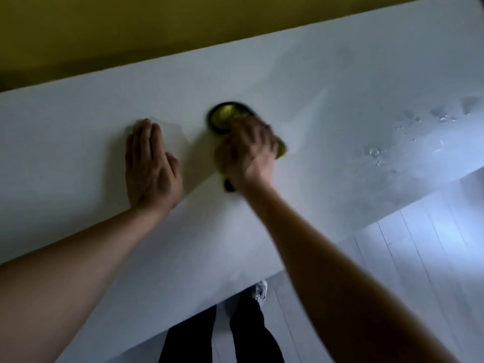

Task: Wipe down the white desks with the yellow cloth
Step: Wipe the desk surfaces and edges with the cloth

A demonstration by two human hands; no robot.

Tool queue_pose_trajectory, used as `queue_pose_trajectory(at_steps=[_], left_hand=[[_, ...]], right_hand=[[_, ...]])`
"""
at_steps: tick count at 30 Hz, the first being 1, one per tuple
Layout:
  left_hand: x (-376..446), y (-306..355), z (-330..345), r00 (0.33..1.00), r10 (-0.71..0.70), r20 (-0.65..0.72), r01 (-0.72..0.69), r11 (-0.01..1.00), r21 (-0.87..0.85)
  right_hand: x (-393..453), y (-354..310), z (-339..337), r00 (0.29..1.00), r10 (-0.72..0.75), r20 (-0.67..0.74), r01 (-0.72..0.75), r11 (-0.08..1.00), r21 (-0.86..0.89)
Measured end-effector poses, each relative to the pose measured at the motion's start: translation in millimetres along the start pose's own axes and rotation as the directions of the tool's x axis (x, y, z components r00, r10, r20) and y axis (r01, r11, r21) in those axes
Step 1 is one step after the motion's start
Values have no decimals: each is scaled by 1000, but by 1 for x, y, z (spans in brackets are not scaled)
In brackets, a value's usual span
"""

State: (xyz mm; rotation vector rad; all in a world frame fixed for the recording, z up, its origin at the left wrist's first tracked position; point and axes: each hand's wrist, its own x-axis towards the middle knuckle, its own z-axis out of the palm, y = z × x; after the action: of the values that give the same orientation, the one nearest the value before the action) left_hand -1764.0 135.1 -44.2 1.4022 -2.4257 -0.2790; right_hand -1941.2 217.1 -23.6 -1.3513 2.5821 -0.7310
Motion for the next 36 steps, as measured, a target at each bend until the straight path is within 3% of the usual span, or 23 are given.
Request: queue_pose_trajectory(at_steps=[4,8,10,15,19,24,27,31,36], left_hand=[[2,-2,0,1000,-11,26,10,1000,13],[-4,7,1,1000,-21,17,21,1000,20],[-14,24,0,999,25,31,-25,1000,7],[-52,102,14,975,207,85,-200,977,-79],[-70,163,36,949,295,112,-279,951,-135],[-71,215,56,952,255,169,-225,958,-176],[-69,224,63,948,289,136,-270,952,-142],[-50,242,71,931,337,138,-328,941,-85],[-30,268,85,946,283,157,-285,959,-14]], right_hand=[[-55,-39,21,978,-197,69,195,980,23],[-53,8,-4,958,-276,72,276,961,20],[-47,54,-27,981,-191,11,191,981,31],[-24,175,-92,991,124,-41,-128,983,-130],[-40,185,-95,977,204,-56,-210,969,-131],[-104,152,-76,1000,-28,-6,27,990,-141],[-107,171,-84,996,-90,-3,89,990,-109],[-79,236,-116,994,70,-83,-78,992,-99],[-26,360,-180,924,352,-146,-371,920,-129]])
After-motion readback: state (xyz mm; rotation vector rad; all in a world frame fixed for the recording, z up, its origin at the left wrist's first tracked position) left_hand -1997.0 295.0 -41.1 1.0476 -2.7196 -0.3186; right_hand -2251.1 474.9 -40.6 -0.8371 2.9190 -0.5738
